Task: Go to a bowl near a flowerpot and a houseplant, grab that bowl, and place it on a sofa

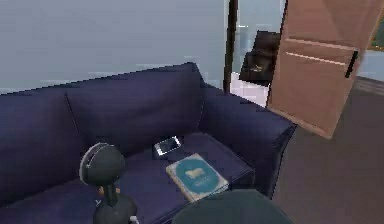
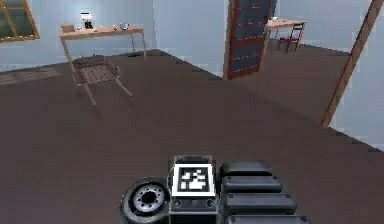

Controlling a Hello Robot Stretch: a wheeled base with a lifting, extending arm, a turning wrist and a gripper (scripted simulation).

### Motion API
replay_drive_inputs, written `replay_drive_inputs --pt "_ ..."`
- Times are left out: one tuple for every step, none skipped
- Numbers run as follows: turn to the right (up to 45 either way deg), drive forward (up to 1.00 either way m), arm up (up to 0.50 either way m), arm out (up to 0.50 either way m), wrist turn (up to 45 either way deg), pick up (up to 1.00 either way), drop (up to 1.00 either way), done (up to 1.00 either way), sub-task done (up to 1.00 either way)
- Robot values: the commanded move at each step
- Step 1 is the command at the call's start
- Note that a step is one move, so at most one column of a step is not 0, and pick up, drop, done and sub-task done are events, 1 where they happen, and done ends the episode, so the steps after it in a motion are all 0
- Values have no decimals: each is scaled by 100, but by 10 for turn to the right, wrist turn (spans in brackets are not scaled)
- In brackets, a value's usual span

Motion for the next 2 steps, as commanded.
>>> replay_drive_inputs --pt "-450 0 0 0 0 0 0 0 0" --pt "-240 0 0 0 0 0 0 0 0"
